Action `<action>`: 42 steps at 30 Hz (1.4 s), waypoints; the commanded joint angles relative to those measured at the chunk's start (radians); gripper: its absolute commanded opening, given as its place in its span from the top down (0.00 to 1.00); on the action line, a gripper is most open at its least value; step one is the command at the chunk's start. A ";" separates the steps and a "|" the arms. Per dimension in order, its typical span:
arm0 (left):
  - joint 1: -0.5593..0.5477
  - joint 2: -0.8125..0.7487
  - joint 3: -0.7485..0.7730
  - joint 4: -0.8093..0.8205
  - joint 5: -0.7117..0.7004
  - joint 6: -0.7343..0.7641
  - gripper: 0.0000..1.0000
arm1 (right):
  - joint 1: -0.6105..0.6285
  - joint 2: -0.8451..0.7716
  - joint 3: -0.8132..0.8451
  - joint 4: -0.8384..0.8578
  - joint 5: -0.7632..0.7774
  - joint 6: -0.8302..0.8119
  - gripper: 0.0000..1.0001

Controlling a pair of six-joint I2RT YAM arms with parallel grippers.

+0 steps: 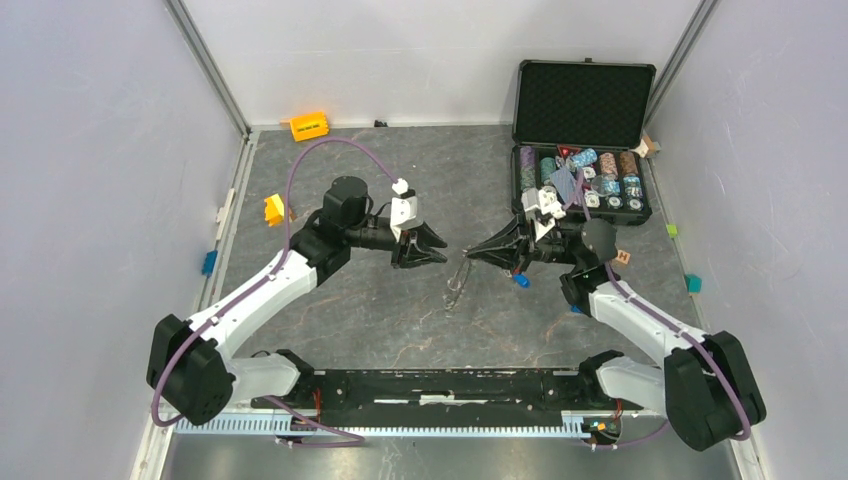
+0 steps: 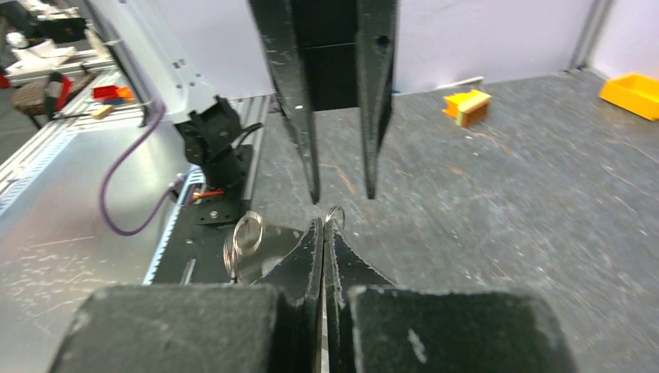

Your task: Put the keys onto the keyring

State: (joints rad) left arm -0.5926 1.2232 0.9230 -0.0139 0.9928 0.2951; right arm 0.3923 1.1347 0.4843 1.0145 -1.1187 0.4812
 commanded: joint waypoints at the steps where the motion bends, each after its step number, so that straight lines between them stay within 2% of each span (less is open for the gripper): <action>1: -0.004 -0.007 0.045 -0.047 -0.098 0.002 0.60 | -0.047 -0.043 0.096 -0.255 0.086 -0.162 1.00; 4: -0.005 0.006 0.041 -0.057 -0.122 -0.014 0.63 | -0.079 -0.057 0.136 -0.382 0.135 -0.236 1.00; 6: -0.016 0.023 0.031 -0.057 -0.131 -0.022 0.64 | -0.105 -0.067 0.142 -0.409 0.158 -0.249 1.00; 12: -0.069 0.090 0.015 -0.042 -0.209 -0.033 0.61 | -0.187 -0.104 0.172 -0.528 0.223 -0.338 1.00; 17: -0.073 0.160 0.000 0.116 -0.315 -0.134 0.56 | -0.235 -0.124 0.219 -0.630 0.252 -0.403 1.00; 27: -0.171 0.412 0.077 0.215 -0.423 -0.247 0.55 | -0.344 -0.137 0.294 -0.715 0.388 -0.425 1.00; 31: -0.189 0.518 0.123 0.248 -0.417 -0.286 0.55 | -0.383 -0.145 0.307 -0.733 0.414 -0.432 1.00; 35: -0.202 0.649 0.265 0.129 -0.363 -0.281 0.55 | -0.424 -0.152 0.306 -0.730 0.425 -0.420 1.00; 42: -0.235 0.809 0.488 -0.096 -0.323 -0.179 0.54 | -0.466 -0.163 0.305 -0.737 0.434 -0.415 1.00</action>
State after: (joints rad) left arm -0.7990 1.9800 1.2972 0.0242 0.6247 0.0654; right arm -0.0555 1.0016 0.7403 0.2527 -0.6994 0.0692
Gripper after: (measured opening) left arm 0.456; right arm 0.004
